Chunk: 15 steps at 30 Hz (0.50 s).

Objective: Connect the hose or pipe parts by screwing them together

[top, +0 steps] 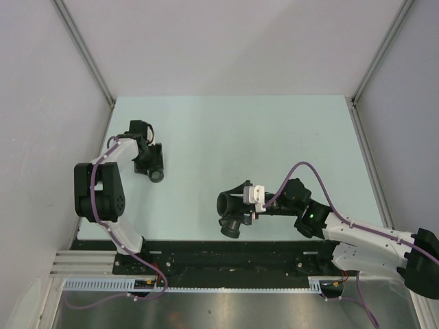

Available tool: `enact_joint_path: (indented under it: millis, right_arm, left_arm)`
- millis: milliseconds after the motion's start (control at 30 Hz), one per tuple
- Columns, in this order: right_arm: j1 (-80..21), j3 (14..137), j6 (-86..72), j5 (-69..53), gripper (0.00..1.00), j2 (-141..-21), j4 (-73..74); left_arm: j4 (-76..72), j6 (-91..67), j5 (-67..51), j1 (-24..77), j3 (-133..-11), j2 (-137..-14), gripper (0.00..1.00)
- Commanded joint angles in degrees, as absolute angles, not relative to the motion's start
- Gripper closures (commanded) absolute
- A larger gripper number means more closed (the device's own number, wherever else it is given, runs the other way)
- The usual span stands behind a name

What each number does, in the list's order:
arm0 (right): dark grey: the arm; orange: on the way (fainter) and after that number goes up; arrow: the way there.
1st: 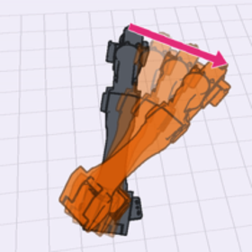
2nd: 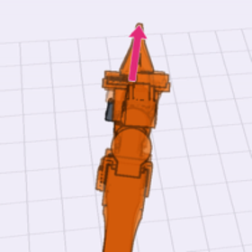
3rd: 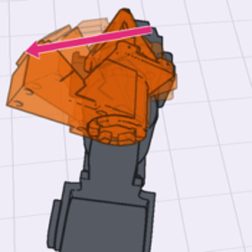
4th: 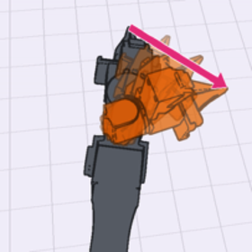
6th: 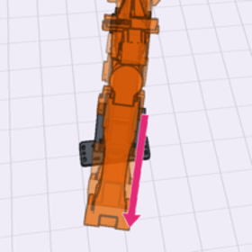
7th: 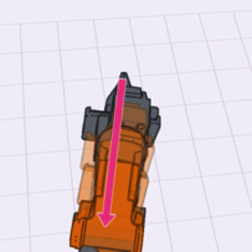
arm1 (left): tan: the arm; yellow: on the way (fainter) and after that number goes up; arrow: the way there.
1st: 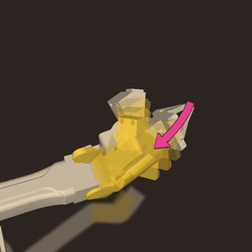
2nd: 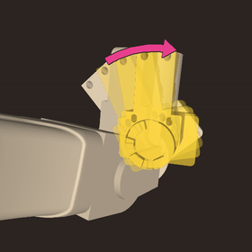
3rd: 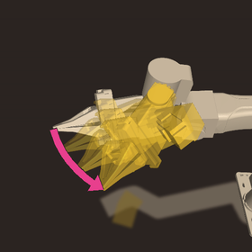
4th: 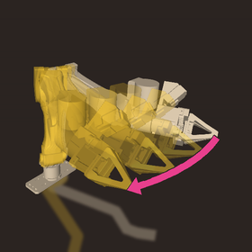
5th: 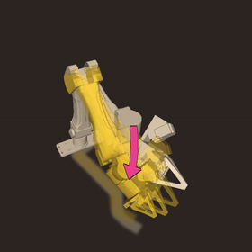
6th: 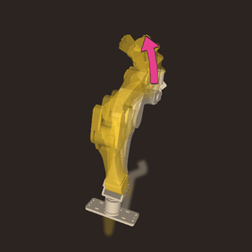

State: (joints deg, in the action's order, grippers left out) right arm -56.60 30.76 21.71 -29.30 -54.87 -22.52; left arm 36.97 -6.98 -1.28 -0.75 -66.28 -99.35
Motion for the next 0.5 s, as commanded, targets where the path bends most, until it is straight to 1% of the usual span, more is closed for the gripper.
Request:
enact_joint_path:
  millis: [0,200,467]
  right_arm:
    - [-57.13,30.76,22.59,-28.65,0.69,-54.93,-24.79]
    - [-57.22,30.85,22.67,-28.56,0.69,-54.84,-24.70]
    - [-57.48,30.85,22.76,-28.48,0.69,-54.75,-24.61]
  left_arm:
    - [36.21,-5.10,-1.76,-0.53,-66.71,-99.58,0.34]
    - [36.12,-4.92,-2.29,-0.53,-66.89,-100.19,0.37]
    - [36.21,-4.92,-2.29,-0.53,-66.97,-100.63,0.38]
